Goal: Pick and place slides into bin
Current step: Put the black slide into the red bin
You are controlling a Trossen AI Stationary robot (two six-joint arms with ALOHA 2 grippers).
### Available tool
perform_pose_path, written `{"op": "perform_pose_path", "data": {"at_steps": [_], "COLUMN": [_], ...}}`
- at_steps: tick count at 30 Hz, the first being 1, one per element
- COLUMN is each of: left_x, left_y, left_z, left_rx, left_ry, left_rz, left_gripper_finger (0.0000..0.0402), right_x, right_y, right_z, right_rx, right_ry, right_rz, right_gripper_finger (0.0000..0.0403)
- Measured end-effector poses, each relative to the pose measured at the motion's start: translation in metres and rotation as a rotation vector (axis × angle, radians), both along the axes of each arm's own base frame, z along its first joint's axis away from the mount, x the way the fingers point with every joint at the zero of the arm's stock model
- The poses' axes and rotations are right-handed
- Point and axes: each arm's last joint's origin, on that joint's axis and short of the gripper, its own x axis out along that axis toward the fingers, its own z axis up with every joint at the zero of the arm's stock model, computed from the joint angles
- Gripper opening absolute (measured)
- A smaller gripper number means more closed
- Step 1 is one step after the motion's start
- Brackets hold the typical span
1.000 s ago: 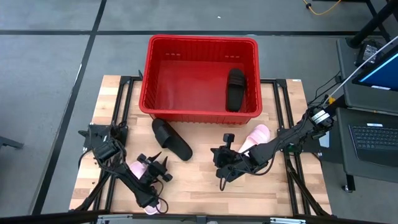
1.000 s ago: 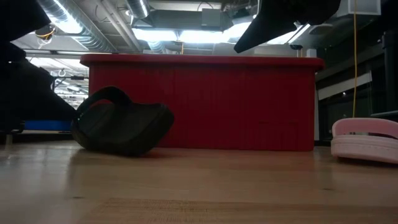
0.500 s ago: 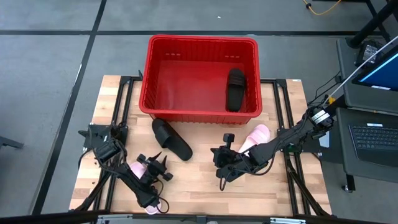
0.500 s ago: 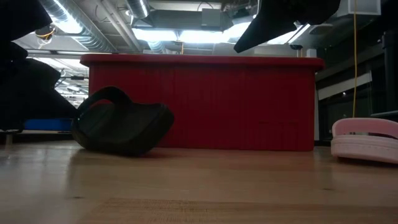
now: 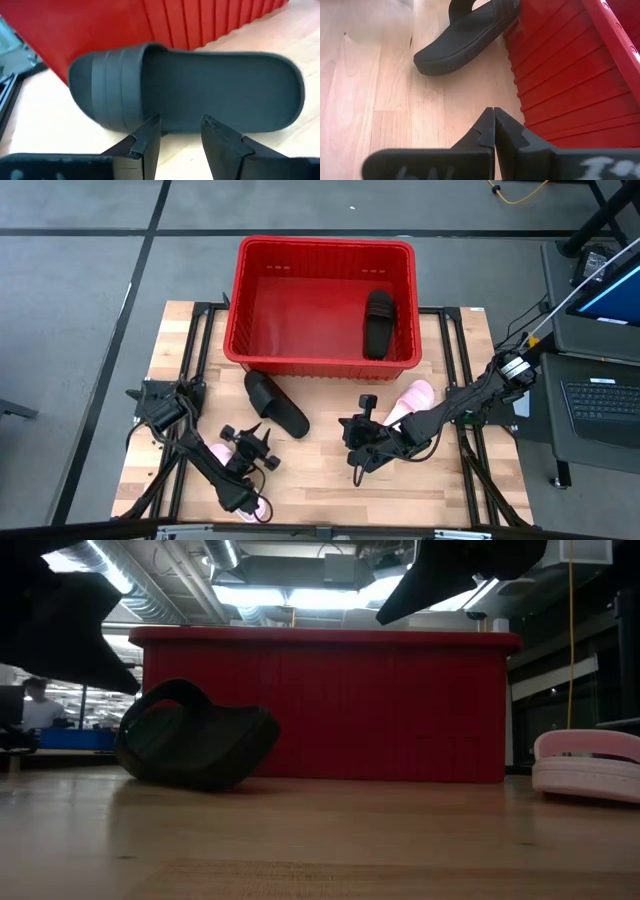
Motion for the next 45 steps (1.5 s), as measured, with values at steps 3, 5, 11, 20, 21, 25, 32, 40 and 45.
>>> {"op": "perform_pose_path", "data": {"at_steps": [3,5,11,20,21,25,32,40,45], "left_x": [0.004,0.007,0.018,0.016,0.016,0.016,0.016,0.015,0.010], "left_y": [0.004,0.008,0.021,0.038,0.039,0.043,0.046,0.045,0.038], "left_z": [-0.001,-0.002,-0.002,-0.012,-0.013,-0.015,-0.017,-0.017,-0.017], "left_rx": [-0.024,-0.029,-0.026,-0.034,-0.031,-0.028,-0.031,-0.029,-0.027], "left_ry": [0.016,0.010,0.009,0.041,0.042,0.040,0.035,0.039,0.035], "left_rz": [0.046,0.065,0.118,0.201,0.204,0.215,0.225,0.220,0.187], "left_gripper_finger": [0.0139,0.0142,0.0150,0.0150,0.0150,0.0150,0.0146,0.0039,0.0011], "right_x": [0.000,-0.001,-0.005,-0.005,-0.005,-0.005,-0.005,-0.005,-0.005], "right_y": [0.000,-0.001,-0.003,-0.003,-0.003,-0.003,-0.003,-0.003,-0.003], "right_z": [0.000,-0.001,-0.004,-0.004,-0.004,-0.004,-0.004,-0.004,-0.004], "right_rx": [-0.001,0.003,0.010,0.010,0.010,0.010,0.011,0.011,0.011], "right_ry": [0.002,0.007,0.034,0.039,0.039,0.038,0.036,0.035,0.033], "right_rz": [0.000,-0.008,-0.038,-0.043,-0.043,-0.043,-0.043,-0.043,-0.041], "right_gripper_finger": [0.0005,0.0005,0.0005,0.0005,0.0005,0.0005,0.0005,0.0005,0.0005]}}
